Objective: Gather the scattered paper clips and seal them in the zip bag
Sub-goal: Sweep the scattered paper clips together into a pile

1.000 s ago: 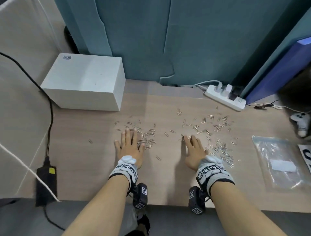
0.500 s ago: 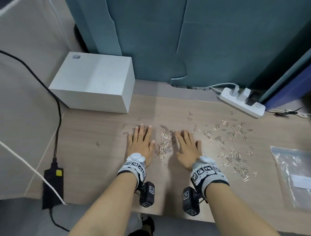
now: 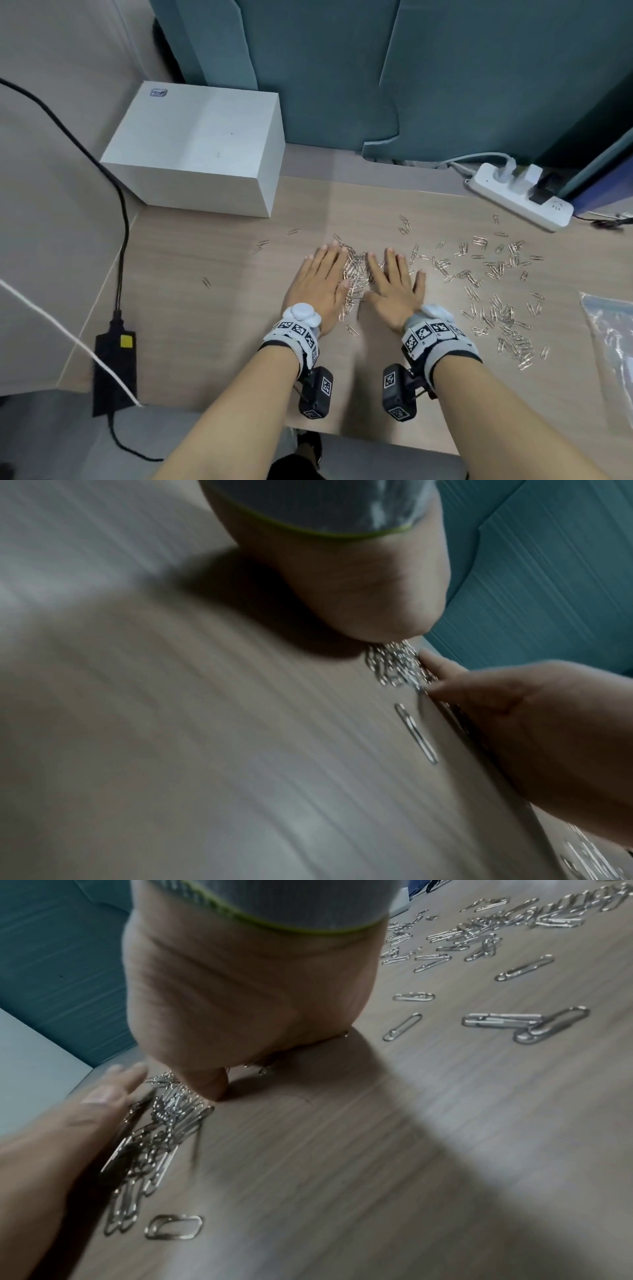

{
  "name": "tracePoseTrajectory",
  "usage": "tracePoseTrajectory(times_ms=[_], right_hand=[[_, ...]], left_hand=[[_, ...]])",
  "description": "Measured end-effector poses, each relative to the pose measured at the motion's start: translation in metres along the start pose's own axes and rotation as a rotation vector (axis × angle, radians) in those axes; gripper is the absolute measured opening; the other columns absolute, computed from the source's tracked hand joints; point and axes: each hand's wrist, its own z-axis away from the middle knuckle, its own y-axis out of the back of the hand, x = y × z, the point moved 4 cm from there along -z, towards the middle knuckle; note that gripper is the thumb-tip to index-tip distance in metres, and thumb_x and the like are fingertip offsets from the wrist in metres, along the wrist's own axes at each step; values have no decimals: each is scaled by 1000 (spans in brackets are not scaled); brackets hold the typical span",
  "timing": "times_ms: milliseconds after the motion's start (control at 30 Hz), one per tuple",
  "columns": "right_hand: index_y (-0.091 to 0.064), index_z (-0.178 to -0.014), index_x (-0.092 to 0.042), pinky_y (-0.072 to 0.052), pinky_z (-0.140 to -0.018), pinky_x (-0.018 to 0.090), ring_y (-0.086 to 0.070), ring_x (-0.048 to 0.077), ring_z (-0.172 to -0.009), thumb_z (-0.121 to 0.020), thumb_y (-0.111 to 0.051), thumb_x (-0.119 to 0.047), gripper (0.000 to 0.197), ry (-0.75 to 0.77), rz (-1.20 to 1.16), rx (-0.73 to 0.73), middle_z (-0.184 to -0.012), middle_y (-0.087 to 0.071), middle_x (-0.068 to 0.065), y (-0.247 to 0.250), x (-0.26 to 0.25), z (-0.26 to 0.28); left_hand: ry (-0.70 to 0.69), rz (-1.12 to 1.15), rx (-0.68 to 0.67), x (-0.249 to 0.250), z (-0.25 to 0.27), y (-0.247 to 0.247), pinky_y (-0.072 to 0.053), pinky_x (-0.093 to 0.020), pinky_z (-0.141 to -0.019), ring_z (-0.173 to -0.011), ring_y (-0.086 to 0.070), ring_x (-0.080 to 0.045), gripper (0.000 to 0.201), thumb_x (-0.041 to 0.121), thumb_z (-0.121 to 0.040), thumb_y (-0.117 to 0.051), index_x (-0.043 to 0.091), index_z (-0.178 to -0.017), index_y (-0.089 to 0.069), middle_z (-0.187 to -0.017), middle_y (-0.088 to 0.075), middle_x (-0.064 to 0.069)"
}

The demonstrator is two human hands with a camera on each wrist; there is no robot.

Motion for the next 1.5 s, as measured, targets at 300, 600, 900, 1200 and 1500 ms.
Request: tracePoseTrajectory(times_ms=[300, 600, 900, 1200, 1500], right_hand=[[21, -157, -50, 27, -117, 56, 36, 20, -153, -105, -35, -48, 77, -8, -1, 32, -165, 38, -4, -1, -2, 1], [19, -159, -50, 28, -116, 54, 34, 19, -154, -105, -34, -49, 76, 10, 12, 36, -166, 36, -4, -1, -10, -1], [4, -163, -46, 24, -120, 52, 26, 15, -157, -101, -48, -31, 83, 19, -124, 62, -171, 24, -9, 4, 1, 2], [-13, -165, -41, 7, -127, 49, 1, 22, -162, -104, -46, -36, 69, -105, -290, 330, -176, -7, -3, 36, 35, 22], [-9, -166, -32, 0, -130, 58, 11, 30, -161, -94, -49, -13, 85, -70, -195, 212, -176, 7, 3, 13, 50, 38]], left_hand=[[669, -158, 84, -145, 55, 42, -7, -53, -125, -156, -3, -33, 65, 48, -102, -23, 28, -162, -7, -170, -2, -5], [435, -46, 130, -100, 19, 29, -8, -44, -127, -156, -6, -26, 79, 55, -96, -12, 11, -161, -10, -169, -10, -10], [14, -17, 3, -2, -24, -8, -10, -43, -127, -157, 1, -18, 70, 52, -103, -13, 14, -162, -4, -170, -3, -3], [80, -74, 12, -6, -33, 12, -5, -52, -125, -157, 1, -23, 63, 51, -103, -19, 32, -162, -4, -170, 3, 2], [-91, -23, -67, 52, -40, -21, -5, -45, -126, -157, 3, -17, 67, 50, -104, -17, 19, -162, -6, -170, -2, 2]])
